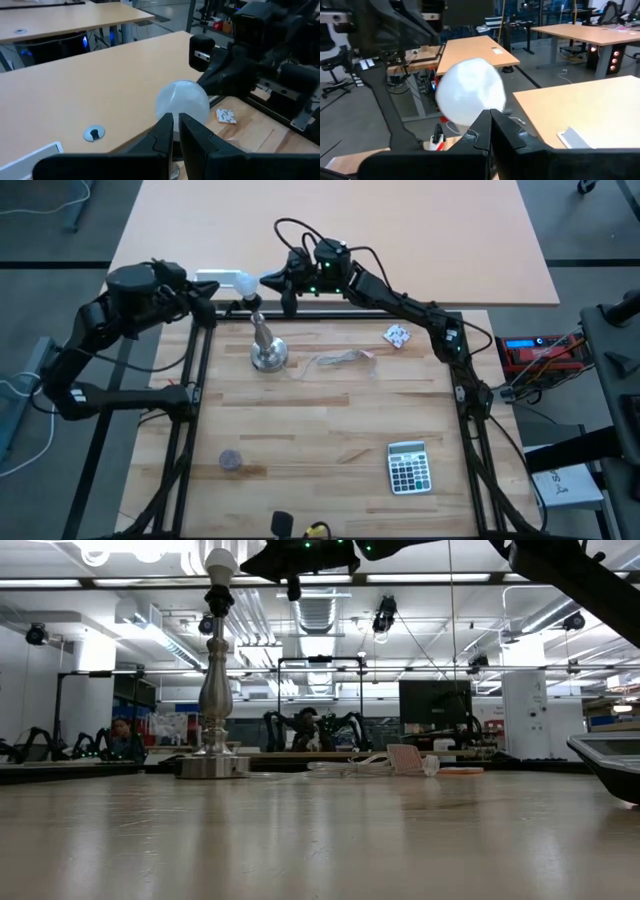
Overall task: Screw lightbulb
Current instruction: Insert the lightbulb into the lamp
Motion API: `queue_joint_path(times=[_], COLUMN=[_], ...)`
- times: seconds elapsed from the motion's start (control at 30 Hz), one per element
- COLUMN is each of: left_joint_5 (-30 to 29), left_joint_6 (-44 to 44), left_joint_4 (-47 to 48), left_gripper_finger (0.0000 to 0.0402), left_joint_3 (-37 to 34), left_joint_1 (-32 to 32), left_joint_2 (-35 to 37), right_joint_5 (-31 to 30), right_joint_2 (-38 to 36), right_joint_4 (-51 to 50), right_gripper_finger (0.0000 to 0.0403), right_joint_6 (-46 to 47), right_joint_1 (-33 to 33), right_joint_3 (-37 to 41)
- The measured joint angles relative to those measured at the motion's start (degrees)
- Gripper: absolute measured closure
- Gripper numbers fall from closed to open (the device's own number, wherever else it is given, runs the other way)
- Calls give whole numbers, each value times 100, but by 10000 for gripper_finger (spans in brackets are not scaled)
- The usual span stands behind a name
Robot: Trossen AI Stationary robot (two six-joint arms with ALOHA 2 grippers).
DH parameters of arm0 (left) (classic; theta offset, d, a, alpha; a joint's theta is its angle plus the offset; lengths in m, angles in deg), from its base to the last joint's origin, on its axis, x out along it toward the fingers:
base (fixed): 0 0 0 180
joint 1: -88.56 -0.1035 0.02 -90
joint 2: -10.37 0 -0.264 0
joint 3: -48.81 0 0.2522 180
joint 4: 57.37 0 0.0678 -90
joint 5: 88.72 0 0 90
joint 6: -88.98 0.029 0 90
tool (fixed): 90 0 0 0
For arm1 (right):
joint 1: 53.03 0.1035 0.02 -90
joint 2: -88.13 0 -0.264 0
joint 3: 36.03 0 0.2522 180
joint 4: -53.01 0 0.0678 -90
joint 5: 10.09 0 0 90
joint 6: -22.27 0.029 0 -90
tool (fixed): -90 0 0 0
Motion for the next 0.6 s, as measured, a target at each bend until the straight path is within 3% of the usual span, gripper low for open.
queue_joint_path(times=[0.6], left_joint_5=[-260], left_joint_6=[315], left_joint_4=[427], left_gripper_finger=[381], left_joint_3=[-4], left_joint_1=[0], left_joint_2=[226], right_joint_5=[-27], right_joint_2=[0], right_joint_4=[-2], right_gripper_finger=[403], right_joint_6=[188], right_joint_1=[-12], right_joint_3=[0])
